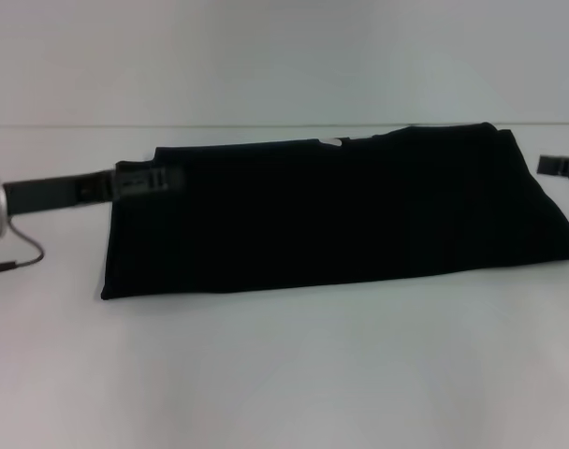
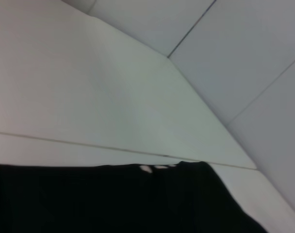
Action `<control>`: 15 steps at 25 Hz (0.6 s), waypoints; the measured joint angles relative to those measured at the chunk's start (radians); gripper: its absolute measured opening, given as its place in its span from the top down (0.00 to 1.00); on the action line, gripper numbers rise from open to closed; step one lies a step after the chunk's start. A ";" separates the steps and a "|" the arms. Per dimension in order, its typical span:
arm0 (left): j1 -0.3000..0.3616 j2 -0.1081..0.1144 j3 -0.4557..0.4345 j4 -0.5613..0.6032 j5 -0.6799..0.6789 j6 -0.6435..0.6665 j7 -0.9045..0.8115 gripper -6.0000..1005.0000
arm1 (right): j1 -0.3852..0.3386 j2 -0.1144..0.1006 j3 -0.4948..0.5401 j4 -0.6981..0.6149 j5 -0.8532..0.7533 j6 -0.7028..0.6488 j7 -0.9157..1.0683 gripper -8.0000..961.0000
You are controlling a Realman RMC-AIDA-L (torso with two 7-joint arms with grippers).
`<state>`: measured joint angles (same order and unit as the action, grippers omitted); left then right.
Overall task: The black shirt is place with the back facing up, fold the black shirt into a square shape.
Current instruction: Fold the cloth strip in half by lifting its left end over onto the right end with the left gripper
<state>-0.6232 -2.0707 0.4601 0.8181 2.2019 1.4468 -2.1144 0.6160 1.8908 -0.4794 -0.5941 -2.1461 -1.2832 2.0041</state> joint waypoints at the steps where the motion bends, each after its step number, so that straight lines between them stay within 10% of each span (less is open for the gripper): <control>1: 0.009 0.000 0.000 0.003 0.001 -0.002 0.006 0.12 | 0.000 -0.002 0.000 0.000 -0.027 0.009 0.015 0.10; 15: 0.078 -0.013 0.011 0.050 0.248 -0.020 0.025 0.12 | -0.006 -0.019 0.010 -0.001 -0.113 0.039 0.105 0.08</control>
<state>-0.5456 -2.0839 0.4713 0.8680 2.4499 1.4266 -2.0898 0.6100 1.8717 -0.4694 -0.5952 -2.2591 -1.2445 2.1095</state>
